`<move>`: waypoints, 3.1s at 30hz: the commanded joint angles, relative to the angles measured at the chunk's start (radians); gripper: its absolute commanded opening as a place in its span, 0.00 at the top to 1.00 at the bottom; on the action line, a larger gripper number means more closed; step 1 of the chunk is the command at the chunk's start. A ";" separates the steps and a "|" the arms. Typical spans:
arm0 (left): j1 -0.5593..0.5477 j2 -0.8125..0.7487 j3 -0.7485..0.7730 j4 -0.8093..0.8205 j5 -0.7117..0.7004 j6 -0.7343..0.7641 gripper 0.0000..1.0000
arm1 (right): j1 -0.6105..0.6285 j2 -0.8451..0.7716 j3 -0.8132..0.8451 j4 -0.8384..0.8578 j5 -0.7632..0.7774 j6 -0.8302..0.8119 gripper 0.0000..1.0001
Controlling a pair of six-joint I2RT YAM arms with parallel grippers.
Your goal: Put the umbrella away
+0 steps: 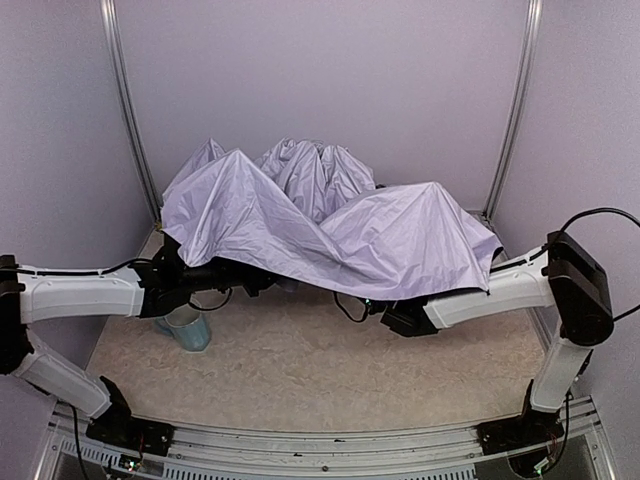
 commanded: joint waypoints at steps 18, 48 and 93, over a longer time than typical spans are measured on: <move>-0.063 0.197 0.050 0.529 -0.041 0.183 0.94 | -0.098 -0.186 -0.170 0.086 0.019 -0.186 1.00; -0.050 -0.426 -0.152 0.530 0.216 0.201 0.16 | -0.445 -0.745 -0.188 -0.633 -0.526 -0.684 1.00; 0.193 0.032 -0.051 0.974 0.258 -0.222 1.00 | -0.269 -1.045 -0.278 -1.032 -0.273 -0.665 0.00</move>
